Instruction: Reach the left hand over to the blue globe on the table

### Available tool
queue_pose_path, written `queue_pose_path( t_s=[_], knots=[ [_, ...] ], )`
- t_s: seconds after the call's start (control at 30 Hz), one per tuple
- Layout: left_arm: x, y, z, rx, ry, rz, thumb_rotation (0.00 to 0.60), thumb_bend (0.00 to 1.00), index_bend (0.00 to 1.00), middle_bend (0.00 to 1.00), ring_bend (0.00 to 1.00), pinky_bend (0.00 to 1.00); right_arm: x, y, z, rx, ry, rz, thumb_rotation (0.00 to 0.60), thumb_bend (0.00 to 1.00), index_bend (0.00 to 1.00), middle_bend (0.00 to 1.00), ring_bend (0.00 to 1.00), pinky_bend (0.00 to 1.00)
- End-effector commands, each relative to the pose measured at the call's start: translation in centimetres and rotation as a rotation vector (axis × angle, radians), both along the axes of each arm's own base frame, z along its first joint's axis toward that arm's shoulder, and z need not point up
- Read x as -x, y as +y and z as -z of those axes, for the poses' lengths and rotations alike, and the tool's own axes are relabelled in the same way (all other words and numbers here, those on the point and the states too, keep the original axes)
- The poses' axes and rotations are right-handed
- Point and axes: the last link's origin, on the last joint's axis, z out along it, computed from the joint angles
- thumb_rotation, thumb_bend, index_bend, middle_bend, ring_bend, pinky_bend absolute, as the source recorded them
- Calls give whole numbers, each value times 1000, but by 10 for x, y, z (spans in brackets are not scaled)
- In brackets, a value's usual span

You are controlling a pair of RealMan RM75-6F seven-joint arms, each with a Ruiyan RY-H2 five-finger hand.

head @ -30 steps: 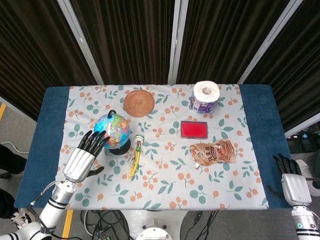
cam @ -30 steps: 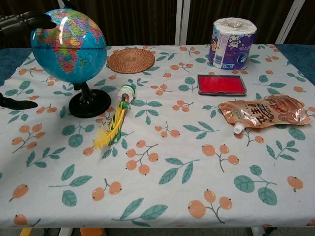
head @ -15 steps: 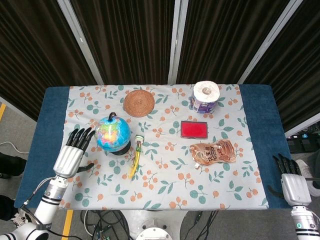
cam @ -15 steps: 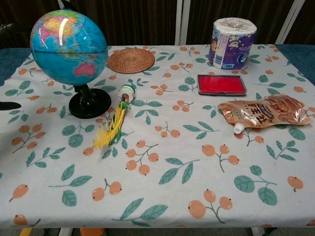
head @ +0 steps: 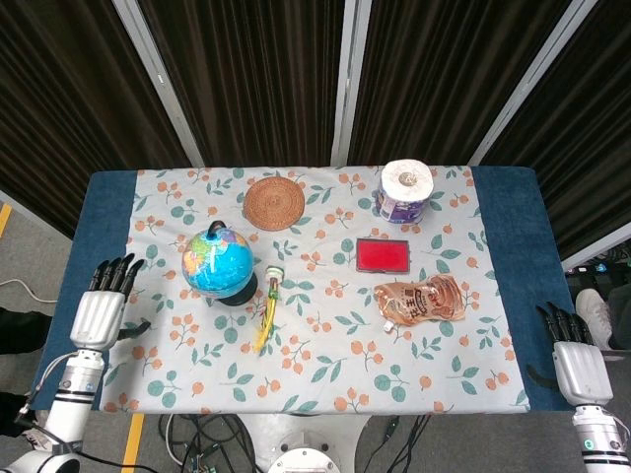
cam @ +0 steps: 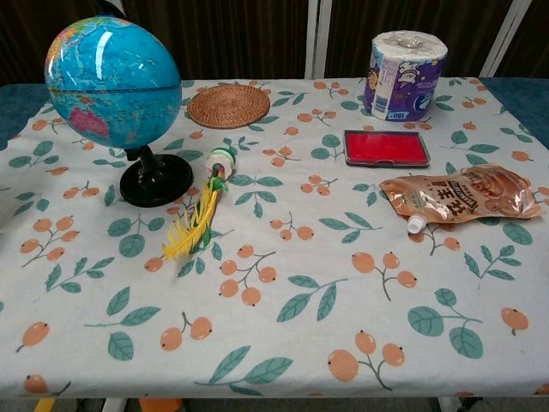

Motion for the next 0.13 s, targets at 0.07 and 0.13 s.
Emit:
queue_pose_path(
  t_s=[0.07, 0.13],
  knots=[
    [18, -24, -3, 6, 21, -75, 600, 0, 24, 0, 0, 0, -2, 0, 2, -5, 0, -4, 600, 115, 0, 0, 0, 0],
    [25, -36, -5, 8, 22, -104, 600, 0, 24, 0, 0, 0, -3, 0, 4, -11, 1, -1, 600, 115, 0, 0, 0, 0]
  ],
)
